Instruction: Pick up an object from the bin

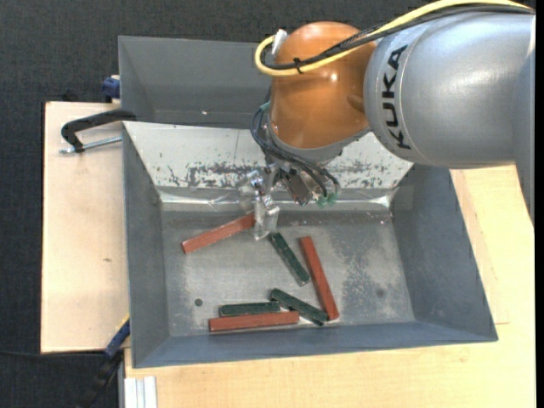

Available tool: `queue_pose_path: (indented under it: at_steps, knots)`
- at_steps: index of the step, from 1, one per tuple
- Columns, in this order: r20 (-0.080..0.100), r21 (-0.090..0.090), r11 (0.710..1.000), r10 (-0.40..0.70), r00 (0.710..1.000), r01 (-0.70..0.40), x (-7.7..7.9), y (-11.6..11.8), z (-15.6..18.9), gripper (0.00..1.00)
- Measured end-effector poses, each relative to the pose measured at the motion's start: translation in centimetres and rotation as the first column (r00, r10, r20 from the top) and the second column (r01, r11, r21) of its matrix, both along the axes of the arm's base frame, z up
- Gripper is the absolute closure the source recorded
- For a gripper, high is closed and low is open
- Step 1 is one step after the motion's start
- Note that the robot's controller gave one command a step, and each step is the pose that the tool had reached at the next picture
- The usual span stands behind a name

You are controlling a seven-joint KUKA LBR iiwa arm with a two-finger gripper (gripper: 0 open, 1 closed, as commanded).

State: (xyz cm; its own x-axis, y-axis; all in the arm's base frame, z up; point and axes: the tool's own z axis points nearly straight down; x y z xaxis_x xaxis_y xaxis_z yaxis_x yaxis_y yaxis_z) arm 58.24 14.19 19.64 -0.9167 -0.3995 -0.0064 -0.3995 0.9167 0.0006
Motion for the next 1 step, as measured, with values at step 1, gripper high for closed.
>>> queue_pose_path:
  at_steps: [1]
  knots:
    - [-0.006, -0.001, 0.976, 0.220, 0.976, -0.220, -0.52, -0.24, 3.26, 1.00]
